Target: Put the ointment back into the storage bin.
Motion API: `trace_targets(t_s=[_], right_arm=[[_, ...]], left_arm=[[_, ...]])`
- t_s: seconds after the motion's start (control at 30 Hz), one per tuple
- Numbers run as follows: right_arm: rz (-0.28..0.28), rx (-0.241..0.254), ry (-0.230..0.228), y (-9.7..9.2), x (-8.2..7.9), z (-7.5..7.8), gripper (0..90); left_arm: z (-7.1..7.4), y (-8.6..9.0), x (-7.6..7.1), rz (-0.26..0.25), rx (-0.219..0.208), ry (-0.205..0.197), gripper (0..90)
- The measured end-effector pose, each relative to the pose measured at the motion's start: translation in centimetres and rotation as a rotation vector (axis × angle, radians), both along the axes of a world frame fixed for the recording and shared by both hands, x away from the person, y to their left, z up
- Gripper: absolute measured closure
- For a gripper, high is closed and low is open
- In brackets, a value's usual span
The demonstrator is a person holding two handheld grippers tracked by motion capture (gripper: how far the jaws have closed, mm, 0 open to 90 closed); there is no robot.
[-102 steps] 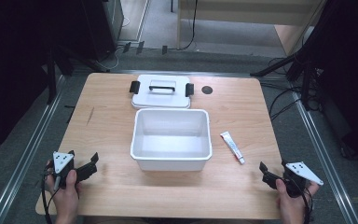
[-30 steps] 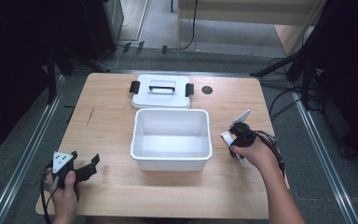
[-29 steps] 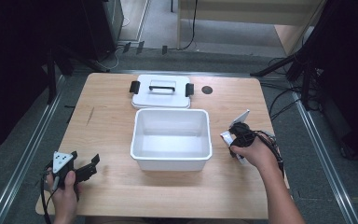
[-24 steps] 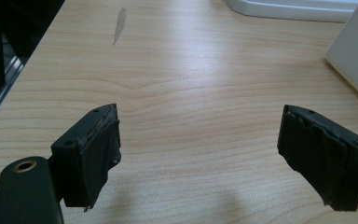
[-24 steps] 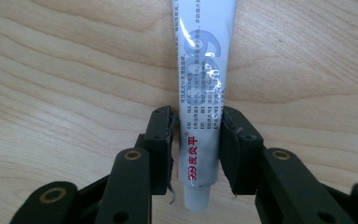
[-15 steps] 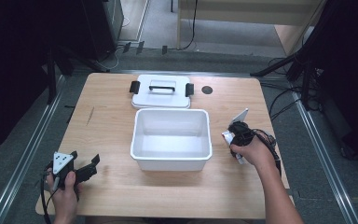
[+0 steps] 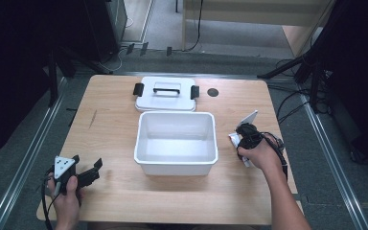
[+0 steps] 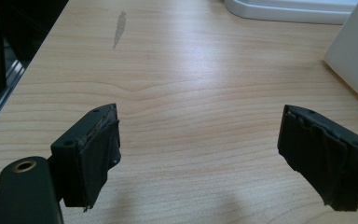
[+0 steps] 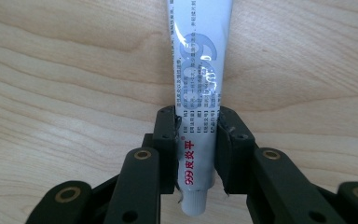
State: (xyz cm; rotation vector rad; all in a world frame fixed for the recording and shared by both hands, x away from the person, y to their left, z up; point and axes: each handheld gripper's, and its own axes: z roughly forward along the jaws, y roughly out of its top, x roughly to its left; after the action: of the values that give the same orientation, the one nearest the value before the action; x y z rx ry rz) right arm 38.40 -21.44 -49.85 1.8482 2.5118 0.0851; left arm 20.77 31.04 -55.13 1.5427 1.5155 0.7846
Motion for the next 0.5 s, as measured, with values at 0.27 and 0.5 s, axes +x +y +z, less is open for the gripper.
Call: trace_targets(t_s=[0.27, 0.5], right_arm=[[0.014, 0.030, -0.056, 0.2, -0.1, 3.1, 73.2], [0.023, 0.060, -0.069, 0.6, 0.2, 5.7, 73.3]], left_arm=[[0.0, -0.1, 0.0, 0.001, 0.003, -0.001, 13.7], [0.0, 0.0, 0.0, -0.001, 0.002, 0.003, 13.7]])
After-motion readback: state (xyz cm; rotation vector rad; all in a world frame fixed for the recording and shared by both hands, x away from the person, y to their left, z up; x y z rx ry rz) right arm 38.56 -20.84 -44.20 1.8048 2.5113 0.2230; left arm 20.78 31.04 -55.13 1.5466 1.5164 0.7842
